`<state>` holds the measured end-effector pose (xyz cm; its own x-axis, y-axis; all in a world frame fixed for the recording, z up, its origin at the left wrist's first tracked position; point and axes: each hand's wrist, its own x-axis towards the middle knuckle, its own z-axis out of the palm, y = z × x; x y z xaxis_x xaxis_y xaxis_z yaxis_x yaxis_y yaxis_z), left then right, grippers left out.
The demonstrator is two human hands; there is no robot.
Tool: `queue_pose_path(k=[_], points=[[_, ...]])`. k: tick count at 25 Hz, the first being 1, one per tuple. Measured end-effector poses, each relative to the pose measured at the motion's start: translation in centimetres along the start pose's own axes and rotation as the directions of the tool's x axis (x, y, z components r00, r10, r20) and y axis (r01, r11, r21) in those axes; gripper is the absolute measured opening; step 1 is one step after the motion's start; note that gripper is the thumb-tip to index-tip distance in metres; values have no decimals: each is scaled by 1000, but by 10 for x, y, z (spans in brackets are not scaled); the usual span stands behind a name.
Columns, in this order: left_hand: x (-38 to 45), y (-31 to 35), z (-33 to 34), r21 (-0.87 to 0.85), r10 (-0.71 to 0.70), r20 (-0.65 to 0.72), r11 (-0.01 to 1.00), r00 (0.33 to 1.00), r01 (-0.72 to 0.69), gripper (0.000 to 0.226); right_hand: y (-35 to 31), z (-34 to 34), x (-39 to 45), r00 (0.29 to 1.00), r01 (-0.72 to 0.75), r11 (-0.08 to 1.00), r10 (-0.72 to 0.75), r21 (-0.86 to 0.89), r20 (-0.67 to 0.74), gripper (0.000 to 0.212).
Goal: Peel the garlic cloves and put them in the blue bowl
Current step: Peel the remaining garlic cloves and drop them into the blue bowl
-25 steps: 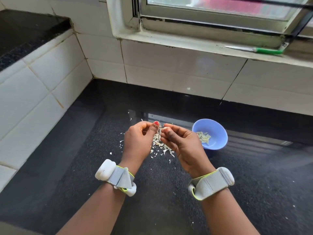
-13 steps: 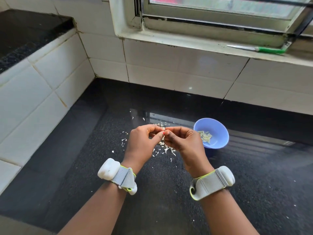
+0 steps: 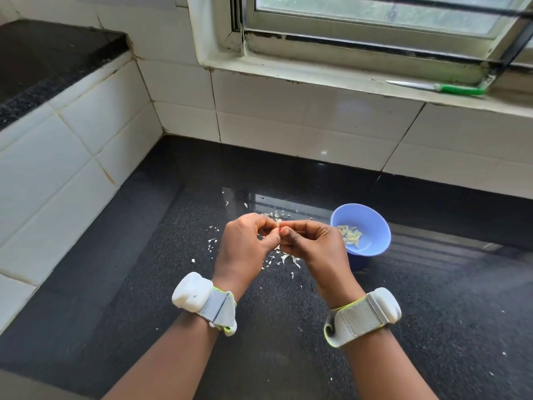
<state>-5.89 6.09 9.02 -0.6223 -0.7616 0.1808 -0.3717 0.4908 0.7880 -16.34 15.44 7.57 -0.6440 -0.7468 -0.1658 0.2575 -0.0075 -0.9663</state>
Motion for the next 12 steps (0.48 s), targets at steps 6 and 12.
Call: queue_pose_path(k=[6, 12], points=[[3, -4, -3, -281, -159, -33, 949, 987, 144, 9, -4, 2, -1, 985, -174, 934, 162, 311, 66, 24], [-2, -3, -6, -501, -209, 14, 845, 978, 187, 40, -8, 3, -1, 977, -210, 909, 184, 361, 107, 25]])
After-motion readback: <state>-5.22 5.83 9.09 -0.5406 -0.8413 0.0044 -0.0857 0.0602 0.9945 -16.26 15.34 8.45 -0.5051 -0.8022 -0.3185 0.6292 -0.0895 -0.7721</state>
